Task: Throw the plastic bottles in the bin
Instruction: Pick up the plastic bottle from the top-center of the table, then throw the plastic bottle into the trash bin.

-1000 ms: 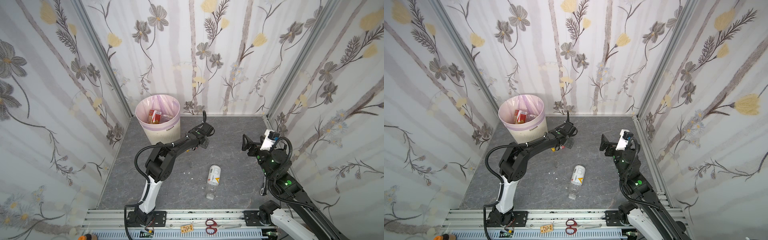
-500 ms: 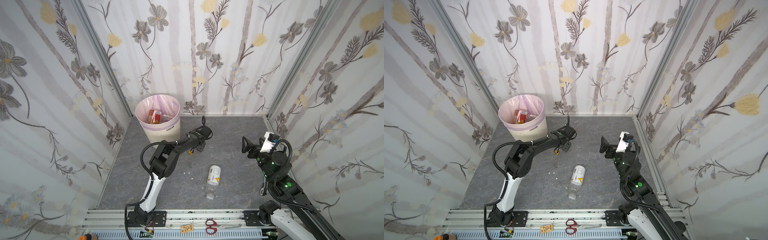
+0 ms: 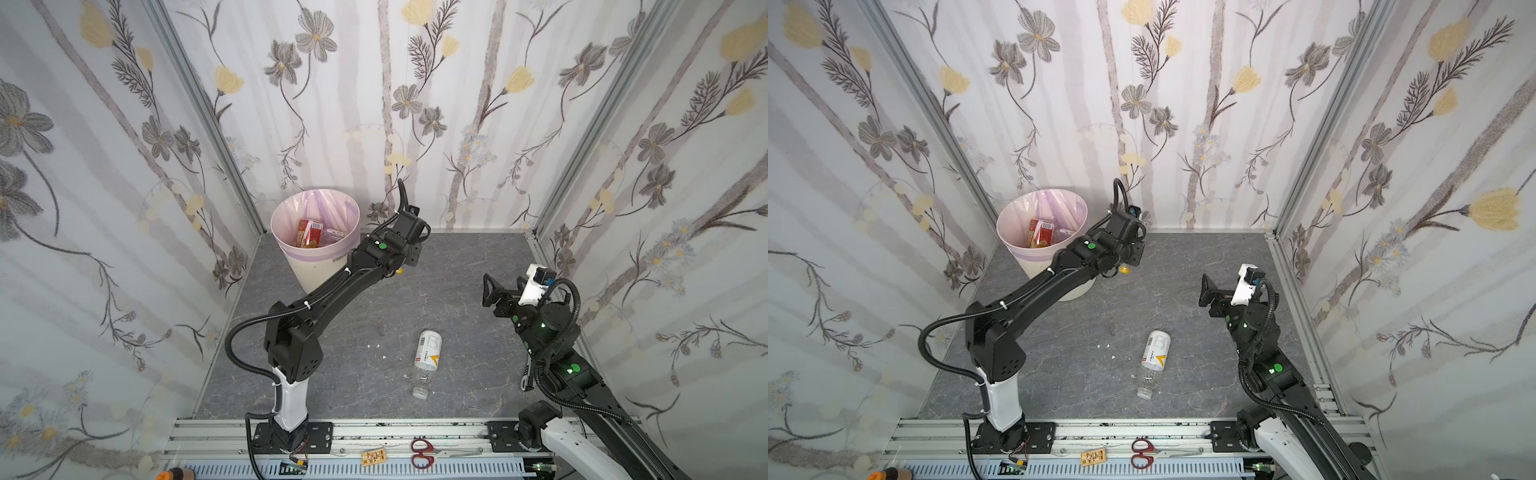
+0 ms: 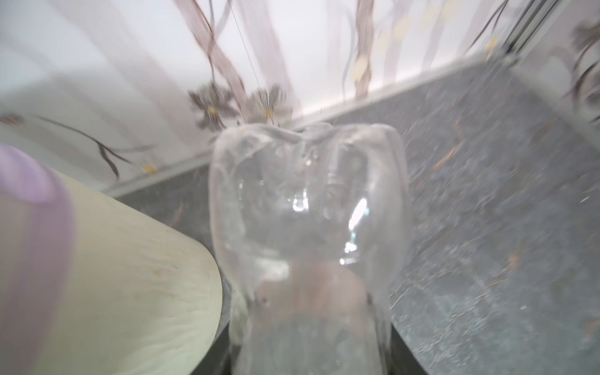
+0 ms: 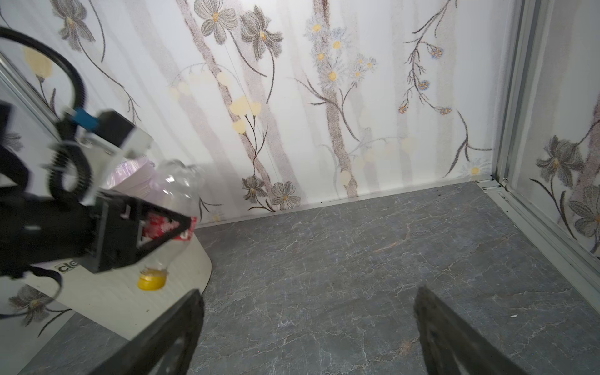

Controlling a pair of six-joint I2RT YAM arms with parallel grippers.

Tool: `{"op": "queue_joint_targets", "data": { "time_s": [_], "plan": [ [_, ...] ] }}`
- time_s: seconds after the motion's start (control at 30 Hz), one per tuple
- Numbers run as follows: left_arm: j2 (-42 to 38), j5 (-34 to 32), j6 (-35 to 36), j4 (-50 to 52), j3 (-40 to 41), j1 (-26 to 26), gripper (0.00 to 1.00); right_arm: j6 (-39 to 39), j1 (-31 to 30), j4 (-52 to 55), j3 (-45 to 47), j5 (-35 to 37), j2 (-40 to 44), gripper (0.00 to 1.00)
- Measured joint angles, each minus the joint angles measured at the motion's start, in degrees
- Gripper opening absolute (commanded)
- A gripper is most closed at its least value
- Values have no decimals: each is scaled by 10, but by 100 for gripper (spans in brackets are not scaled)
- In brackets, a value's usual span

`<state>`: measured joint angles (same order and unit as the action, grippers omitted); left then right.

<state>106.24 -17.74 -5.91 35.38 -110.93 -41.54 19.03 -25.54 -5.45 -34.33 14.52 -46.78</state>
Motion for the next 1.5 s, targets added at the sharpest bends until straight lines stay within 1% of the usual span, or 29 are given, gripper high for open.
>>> {"op": "queue_joint_targets", "data": {
  "time_s": [0.17, 0.3, 0.37, 0.5, 0.57, 0.63, 0.7, 0.77, 0.8, 0.83, 0.87, 0.93, 0.97, 1.03, 1.1, 1.17, 1.23, 1.3, 1.4, 1.5],
  "plan": [
    [-95, -33, 0, -9, -48, -3, 49, 4, 1, -5, -3, -10, -11, 100],
    [-196, -58, 15, -45, -47, -7, 48, 9, 0, -6, -6, -14, -14, 100],
    [-272, -71, 27, -97, 0, -6, 48, 9, 1, -7, -7, -14, -15, 100],
    [-451, -108, 60, -257, 166, -5, 46, 11, 1, -8, -9, -18, -17, 100],
    [-491, -131, 82, -329, 208, -3, 46, 15, 0, -9, -12, -22, -22, 100],
    [-492, -151, 107, -379, 225, 5, 47, 16, 0, -9, -16, -23, -28, 100],
    [-466, -167, 123, -402, 226, 28, 47, 19, 0, -9, -18, -27, -34, 100],
    [-423, -185, 130, -412, 217, 65, 54, 26, 0, -12, -19, -37, -38, 100],
    [-396, -189, 127, -406, 207, 92, 71, 29, 0, -13, -20, -38, -39, 100],
    [-364, -182, 113, -393, 190, 123, 97, 31, 0, -13, -20, -40, -39, 100],
    [-330, -171, 91, -367, 169, 158, 100, 34, 0, -13, -20, -42, -37, 100],
    [-255, -145, 41, -290, 98, 216, 100, 35, 0, -11, -20, -43, -30, 100],
    [-216, -136, 11, -249, 50, 231, 100, 36, 0, -11, -20, -43, -23, 100],
    [-183, -125, -10, -185, 9, 231, 100, 36, 0, -9, -19, -43, -8, 100],
    [-197, -95, -31, -148, 9, 219, 100, 36, 0, -8, -14, -40, 4, 100],
    [-233, -68, -49, -138, 12, 216, 100, 36, 1, -5, -11, -36, 9, 100],
    [-267, -61, -59, -152, 19, 208, 100, 36, 1, -5, -9, -36, 3, 100],
    [-297, -36, -64, -168, 42, 197, 100, 36, 1, -6, -9, -36, -9, 100],
    [-335, -12, -75, -191, 107, 193, 100, 37, 0, -8, -9, -42, -35, 100],
    [-363, 31, -86, -198, 184, 182, 100, 41, -1, -7, -11, -52, -54, 100]
  ]
}}
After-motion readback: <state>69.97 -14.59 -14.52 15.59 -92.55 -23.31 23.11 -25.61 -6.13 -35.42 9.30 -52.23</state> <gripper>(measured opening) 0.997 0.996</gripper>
